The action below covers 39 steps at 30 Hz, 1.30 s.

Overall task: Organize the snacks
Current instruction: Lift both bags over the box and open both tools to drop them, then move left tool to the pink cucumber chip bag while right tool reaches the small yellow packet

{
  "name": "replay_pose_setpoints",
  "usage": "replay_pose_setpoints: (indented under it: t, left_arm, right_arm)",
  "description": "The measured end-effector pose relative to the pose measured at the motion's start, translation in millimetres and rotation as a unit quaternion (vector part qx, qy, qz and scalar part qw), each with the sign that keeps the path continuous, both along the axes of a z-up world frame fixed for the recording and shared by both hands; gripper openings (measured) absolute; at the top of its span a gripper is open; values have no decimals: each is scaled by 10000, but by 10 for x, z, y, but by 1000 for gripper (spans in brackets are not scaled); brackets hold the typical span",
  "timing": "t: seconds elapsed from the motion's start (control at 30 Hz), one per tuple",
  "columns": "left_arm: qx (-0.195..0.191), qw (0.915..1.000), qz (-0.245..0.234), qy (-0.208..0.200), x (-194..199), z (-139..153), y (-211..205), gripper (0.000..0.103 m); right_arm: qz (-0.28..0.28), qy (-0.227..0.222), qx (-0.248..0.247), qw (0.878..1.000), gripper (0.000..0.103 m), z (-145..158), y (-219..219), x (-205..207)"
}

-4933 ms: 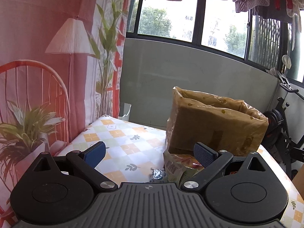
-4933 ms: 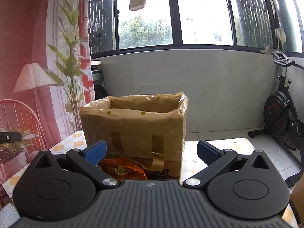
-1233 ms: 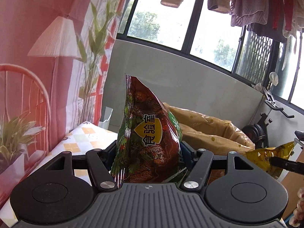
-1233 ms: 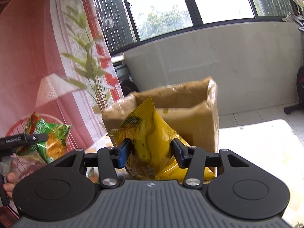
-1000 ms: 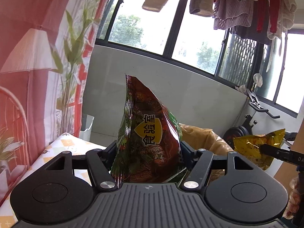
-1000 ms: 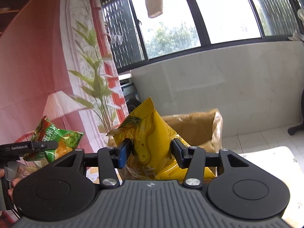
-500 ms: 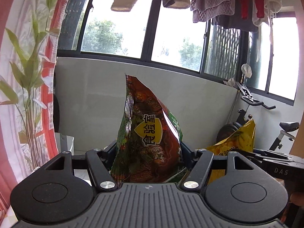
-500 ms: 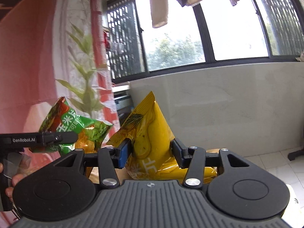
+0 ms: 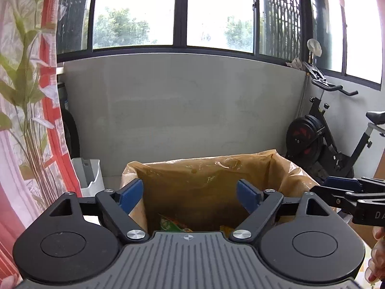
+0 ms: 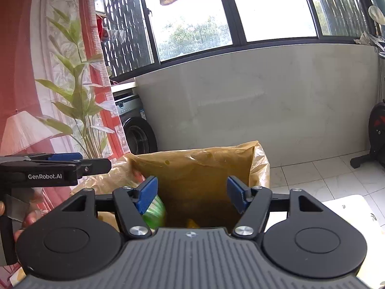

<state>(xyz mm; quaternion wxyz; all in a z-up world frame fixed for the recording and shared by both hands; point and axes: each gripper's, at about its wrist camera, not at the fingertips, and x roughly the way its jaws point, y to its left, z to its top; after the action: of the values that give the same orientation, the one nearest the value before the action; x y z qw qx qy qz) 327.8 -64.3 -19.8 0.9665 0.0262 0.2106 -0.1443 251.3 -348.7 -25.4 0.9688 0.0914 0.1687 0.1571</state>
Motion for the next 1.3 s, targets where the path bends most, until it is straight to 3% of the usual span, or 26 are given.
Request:
replay_pose_setpoints:
  t: [0.13, 0.4, 0.6, 0.87, 1.07, 1.3]
  left_arm:
    - [-407, 9988, 188, 189, -156, 69, 316, 86]
    - [-477, 9976, 472, 142, -799, 86, 876, 87]
    - [-529, 9945, 872, 231, -1158, -194, 1106, 88]
    - [-660, 9879, 1331, 455, -1376, -703, 1168, 88]
    - [-586, 9847, 1492, 684, -1437, -939, 1138, 88]
    - [-526, 9818, 1632, 812, -1472, -1046, 1158, 87]
  right_arm:
    - [93, -172, 49, 9998, 71, 32, -60, -186]
    - [425, -371, -213, 9982, 76, -148, -186, -616]
    - [435, -361, -369, 9977, 76, -472, -262, -869]
    - [-86, 352, -487, 9982, 76, -1133, -389, -991]
    - [-298, 1120, -708, 9907, 76, -1640, -363, -1056]
    - [-565, 1589, -997, 9806, 76, -1887, -336, -974]
